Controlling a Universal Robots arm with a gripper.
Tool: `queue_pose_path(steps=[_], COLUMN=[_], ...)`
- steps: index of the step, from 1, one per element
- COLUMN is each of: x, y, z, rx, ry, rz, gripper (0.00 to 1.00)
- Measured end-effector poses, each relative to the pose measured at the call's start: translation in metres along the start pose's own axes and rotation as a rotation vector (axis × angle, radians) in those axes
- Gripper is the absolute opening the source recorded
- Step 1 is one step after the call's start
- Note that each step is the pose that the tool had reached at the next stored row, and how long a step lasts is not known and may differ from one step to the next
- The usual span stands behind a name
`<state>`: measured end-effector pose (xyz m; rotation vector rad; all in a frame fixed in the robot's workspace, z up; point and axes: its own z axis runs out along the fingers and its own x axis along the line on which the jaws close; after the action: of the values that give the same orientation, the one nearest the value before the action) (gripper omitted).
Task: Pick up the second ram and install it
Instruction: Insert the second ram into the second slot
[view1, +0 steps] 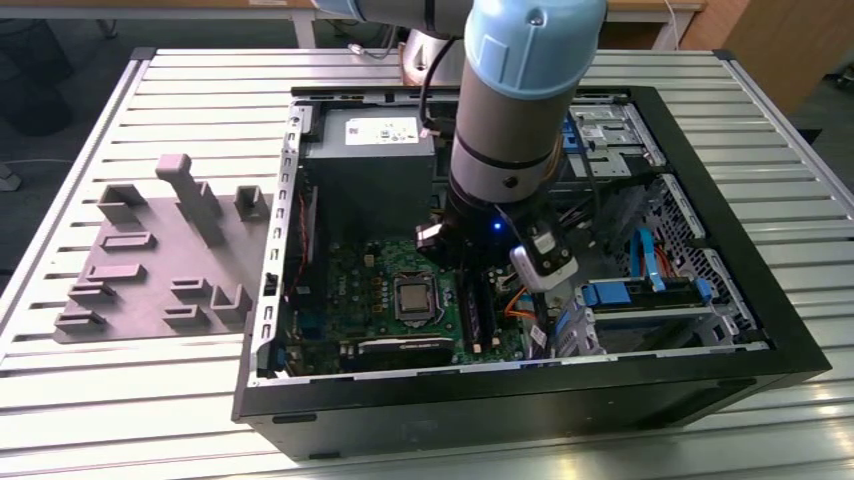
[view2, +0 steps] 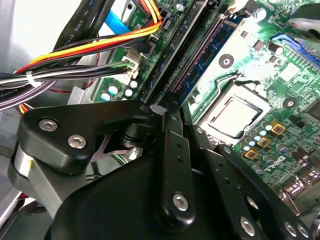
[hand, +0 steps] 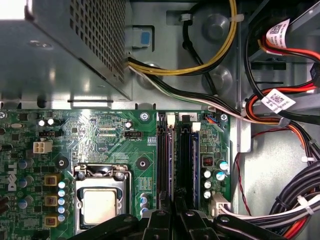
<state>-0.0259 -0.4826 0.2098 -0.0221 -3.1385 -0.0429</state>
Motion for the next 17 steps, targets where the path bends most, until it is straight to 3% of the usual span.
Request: queue_pose_path(steps=[17], x=[0.0000], y=[-0.0001], z=[0.0022], rx=[0.0003], ry=[0.0001], rz=[0.000], gripper=[0.14])
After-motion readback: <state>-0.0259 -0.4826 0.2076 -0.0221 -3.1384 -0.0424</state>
